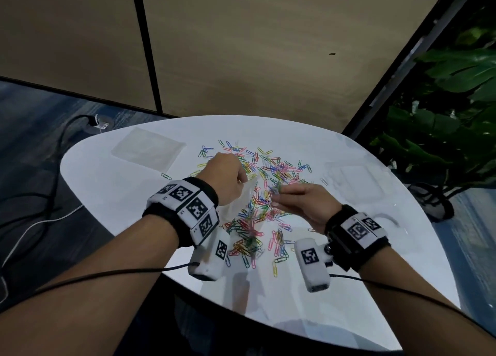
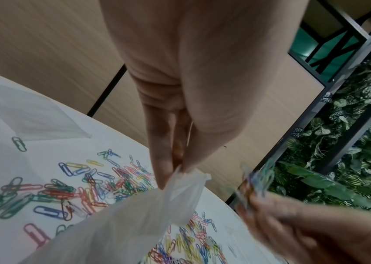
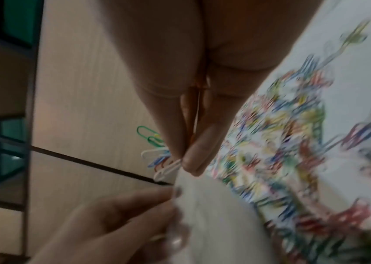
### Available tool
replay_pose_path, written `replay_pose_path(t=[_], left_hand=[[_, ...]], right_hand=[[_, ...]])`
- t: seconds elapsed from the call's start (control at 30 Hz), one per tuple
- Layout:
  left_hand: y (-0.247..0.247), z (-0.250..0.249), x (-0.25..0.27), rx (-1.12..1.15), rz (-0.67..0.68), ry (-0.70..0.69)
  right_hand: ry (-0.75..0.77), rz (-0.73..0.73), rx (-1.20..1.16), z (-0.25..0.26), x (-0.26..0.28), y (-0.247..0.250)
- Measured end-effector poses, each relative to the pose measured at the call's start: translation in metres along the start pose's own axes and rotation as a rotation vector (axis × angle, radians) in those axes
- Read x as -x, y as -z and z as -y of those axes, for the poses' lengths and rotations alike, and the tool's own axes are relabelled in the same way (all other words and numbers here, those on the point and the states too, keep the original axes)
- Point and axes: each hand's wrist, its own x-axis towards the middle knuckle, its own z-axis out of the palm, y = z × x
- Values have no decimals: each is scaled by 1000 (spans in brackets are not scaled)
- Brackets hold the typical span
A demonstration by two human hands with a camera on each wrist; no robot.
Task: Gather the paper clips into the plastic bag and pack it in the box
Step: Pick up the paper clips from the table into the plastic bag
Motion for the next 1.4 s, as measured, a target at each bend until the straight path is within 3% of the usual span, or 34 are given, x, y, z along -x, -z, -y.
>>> replay_pose_path(t=[0.07, 0.2, 0.43, 0.57, 0.63, 0.73, 0.8, 0.87, 0.9, 1.0, 1.07, 1.17, 1.4], left_hand=[[-4, -5, 1, -11, 21, -24], [-12, -11, 1, -49, 85, -41], [-17, -6, -4, -83, 53, -44], [-13, -7, -3, -29, 33, -14], [-9, -5, -3, -23, 5, 7], [-1, 0, -3, -41, -36, 19], [2, 3, -2, -35, -60, 34], [5, 5, -1, -36, -65, 45], [6, 6, -1, -35, -61, 48], [8, 7, -1, -45, -54, 46], [9, 8, -1, -52, -50, 48], [7, 7, -2, -58, -41, 39], [4, 3, 0, -71, 16, 46]], right_hand=[[25, 39, -71, 6, 3, -14], [3, 22, 37, -5, 0, -38], [82, -65, 516, -10, -6, -53], [158, -14, 829, -2, 2, -51], [188, 12, 747, 4, 5, -43], [233, -67, 660, 9, 4, -13], [111, -67, 1001, -5, -1, 14], [-156, -5, 1393, -35, -6, 39], [-261, 18, 1479, -50, -6, 49], [-278, 24, 1591, -74, 4, 59], [-189, 30, 1608, -83, 9, 55], [-69, 37, 1432, -96, 5, 40], [104, -89, 1228, -98, -15, 7]])
